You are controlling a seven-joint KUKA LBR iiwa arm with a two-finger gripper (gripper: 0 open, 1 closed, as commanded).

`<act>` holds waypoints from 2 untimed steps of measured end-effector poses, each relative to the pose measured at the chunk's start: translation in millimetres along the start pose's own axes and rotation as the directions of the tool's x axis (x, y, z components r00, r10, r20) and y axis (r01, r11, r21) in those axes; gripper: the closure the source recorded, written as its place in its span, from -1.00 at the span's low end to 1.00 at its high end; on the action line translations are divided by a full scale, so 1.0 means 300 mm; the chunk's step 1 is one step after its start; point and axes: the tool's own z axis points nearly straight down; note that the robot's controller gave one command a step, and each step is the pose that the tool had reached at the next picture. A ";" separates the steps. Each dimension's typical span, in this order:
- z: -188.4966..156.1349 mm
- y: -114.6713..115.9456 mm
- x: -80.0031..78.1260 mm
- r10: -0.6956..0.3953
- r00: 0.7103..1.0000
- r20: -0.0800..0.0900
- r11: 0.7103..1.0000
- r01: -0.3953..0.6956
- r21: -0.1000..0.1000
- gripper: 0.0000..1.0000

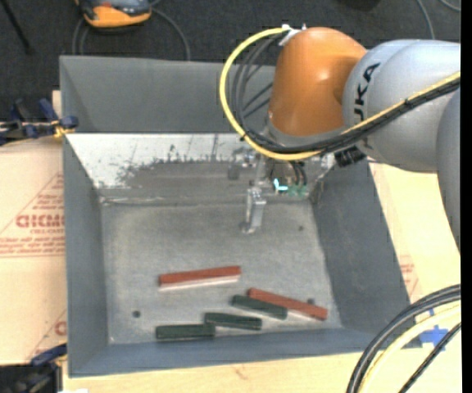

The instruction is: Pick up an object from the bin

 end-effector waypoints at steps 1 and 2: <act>-0.016 0.000 -0.005 0.000 1.000 0.008 1.000 0.000 0.000 -1.00; 0.096 0.050 0.016 -0.043 0.999 0.016 0.999 0.043 0.002 -1.00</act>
Offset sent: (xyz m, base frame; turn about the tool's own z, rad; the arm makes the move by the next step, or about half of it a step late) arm -0.0299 0.0607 -0.1266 -0.1752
